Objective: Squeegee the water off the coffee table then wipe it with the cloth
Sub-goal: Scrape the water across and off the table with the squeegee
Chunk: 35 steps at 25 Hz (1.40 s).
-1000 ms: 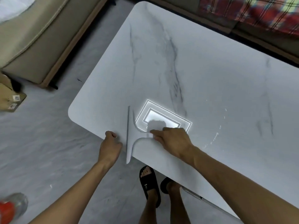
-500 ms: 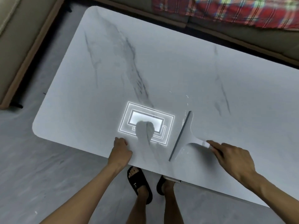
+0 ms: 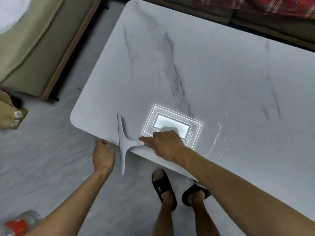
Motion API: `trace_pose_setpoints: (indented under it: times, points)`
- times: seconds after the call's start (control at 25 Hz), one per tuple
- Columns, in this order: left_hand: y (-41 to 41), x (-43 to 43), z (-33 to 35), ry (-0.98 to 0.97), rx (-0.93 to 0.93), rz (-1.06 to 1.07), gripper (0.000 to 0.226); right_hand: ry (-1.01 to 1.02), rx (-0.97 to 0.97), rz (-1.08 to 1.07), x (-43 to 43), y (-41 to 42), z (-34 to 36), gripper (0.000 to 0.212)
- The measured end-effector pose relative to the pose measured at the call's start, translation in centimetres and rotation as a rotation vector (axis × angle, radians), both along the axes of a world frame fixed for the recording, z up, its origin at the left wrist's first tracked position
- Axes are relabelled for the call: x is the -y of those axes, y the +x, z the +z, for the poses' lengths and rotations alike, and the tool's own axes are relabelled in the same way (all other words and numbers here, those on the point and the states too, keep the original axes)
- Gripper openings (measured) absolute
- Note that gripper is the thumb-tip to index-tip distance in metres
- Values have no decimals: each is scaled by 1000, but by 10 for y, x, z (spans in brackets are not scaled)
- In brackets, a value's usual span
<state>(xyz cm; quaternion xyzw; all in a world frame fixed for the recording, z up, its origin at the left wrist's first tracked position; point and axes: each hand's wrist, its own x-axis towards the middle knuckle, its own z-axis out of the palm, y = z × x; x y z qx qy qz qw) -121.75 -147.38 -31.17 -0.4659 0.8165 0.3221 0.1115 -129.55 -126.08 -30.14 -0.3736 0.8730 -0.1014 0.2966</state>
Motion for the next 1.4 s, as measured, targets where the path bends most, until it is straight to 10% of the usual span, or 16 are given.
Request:
trace_pose_setpoints:
  times: [0.28, 0.96, 1.4]
  points:
    - [2, 4, -3, 47, 50, -115, 22, 20, 19, -50, 40, -11, -23, 49]
    - [-5, -206, -6, 312, 356, -720, 21, 265, -165, -263, -351, 84, 30, 39]
    - [-11, -223, 11, 165, 187, -527, 9, 276, -311, -196, -382, 26, 67, 36]
